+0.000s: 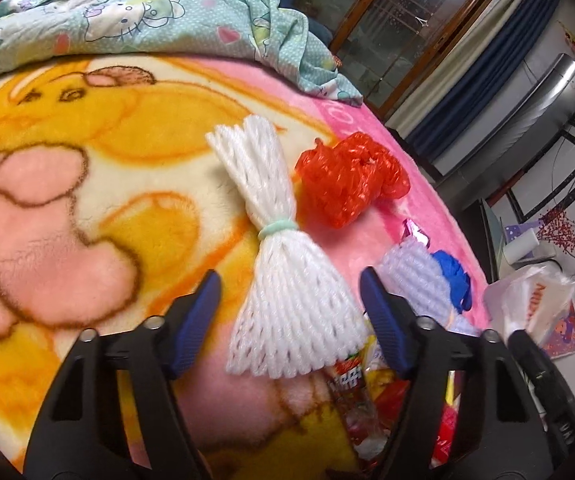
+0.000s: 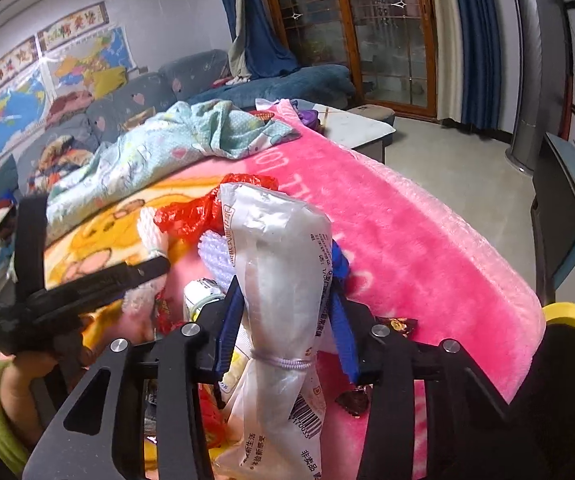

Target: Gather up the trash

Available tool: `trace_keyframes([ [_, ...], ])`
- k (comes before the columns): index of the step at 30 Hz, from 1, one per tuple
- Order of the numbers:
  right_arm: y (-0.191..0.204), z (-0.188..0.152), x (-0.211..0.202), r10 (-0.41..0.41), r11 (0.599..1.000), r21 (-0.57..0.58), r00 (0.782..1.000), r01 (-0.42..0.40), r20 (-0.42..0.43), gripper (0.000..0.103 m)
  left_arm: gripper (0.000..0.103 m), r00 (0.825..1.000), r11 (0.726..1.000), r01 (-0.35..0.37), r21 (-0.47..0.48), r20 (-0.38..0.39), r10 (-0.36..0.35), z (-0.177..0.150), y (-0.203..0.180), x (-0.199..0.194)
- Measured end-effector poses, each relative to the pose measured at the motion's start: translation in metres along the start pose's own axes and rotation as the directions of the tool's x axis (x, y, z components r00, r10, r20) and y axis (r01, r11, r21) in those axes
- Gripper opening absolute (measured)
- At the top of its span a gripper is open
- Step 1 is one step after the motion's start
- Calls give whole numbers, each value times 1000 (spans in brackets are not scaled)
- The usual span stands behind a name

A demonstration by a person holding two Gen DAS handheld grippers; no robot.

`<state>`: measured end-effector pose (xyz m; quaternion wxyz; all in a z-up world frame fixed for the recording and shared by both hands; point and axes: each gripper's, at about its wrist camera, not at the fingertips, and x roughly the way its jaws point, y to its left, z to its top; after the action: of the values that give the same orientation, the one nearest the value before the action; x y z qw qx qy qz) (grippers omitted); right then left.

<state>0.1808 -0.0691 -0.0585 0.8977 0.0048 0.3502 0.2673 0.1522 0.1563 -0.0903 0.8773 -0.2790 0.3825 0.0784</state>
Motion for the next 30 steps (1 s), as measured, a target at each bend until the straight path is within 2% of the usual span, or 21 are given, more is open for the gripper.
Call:
trace_keyframes([
  [1,-2,0,-3,2,1000,12,1000,-2,8,39,54,1000,1000,0,0,0,0,-1,1,-1],
  [3,-8,0,-8,14,999,43,1000,-15,22,39,39,1000,1000,10,-10,0,-10,-2,3,-3],
  [5,-14,2,-14,15,998,64,999,-17,39,39,28,1000,1000,10,-18,3,-10,-2,6,-5],
  [8,-20,5,-23,9,997,82,998,-15,64,39,20,1000,999,21,-26,3,-21,-4,11,-9],
  [17,-35,6,-46,3,992,125,993,-18,120,39,15,995,999,49,-1,92,-49,-6,6,-48],
  [24,-44,8,-61,-5,991,136,988,-16,152,39,15,982,993,85,79,165,-97,-7,-20,-85],
  [30,-53,9,-75,-18,990,139,986,-6,165,39,15,973,981,124,152,177,-150,-14,-48,-102],
])
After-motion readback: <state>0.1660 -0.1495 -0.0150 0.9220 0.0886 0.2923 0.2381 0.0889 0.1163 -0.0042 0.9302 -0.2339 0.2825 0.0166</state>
